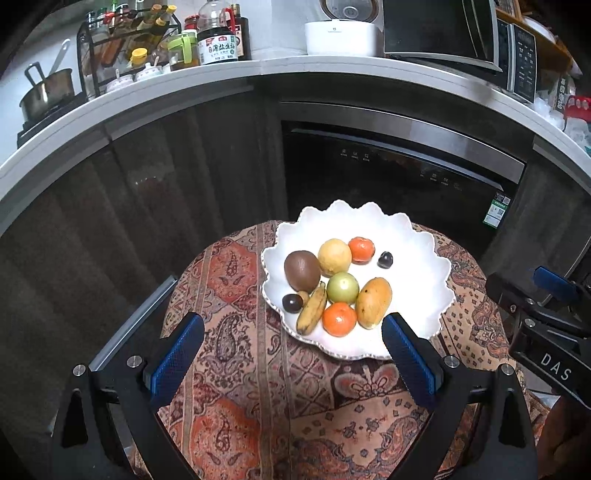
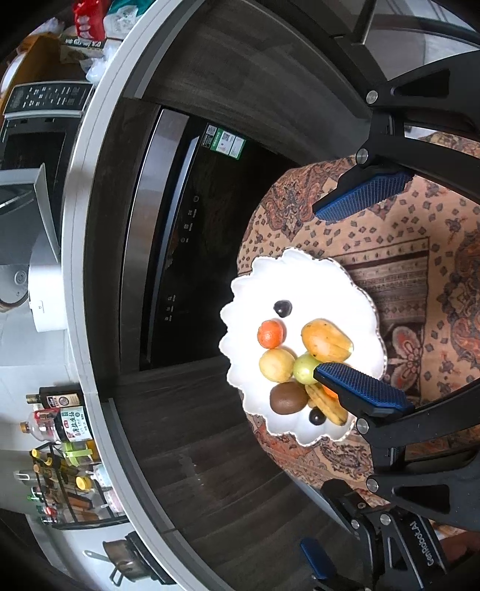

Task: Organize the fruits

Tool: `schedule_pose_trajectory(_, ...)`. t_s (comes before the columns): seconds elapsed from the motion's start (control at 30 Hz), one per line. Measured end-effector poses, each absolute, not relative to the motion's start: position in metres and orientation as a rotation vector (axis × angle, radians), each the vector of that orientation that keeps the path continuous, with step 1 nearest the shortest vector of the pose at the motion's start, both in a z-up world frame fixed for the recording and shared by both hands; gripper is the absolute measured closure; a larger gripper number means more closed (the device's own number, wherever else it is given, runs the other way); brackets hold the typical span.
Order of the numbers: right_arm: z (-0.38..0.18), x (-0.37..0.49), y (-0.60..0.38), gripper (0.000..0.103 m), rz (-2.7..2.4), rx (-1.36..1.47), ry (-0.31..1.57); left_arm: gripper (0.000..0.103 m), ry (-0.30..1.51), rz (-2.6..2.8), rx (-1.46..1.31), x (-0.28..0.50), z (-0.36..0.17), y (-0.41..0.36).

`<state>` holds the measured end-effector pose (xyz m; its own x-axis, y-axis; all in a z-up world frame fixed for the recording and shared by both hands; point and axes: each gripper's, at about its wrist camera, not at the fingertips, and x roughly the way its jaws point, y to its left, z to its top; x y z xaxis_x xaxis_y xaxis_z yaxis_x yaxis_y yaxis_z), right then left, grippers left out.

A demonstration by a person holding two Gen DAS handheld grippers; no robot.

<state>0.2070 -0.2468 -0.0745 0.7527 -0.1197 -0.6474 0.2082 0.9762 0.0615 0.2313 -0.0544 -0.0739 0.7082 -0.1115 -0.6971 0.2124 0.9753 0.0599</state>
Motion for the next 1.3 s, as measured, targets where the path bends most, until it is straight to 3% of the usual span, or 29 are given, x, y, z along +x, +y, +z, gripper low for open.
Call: schedule_pose_trajectory(1.3, -0.087, 0.122, -0.233, 0.023, -0.181, 0.131, 0.657, 0.005, 0.755, -0.123, 0.113, 0.151, -0.08, -0.034)
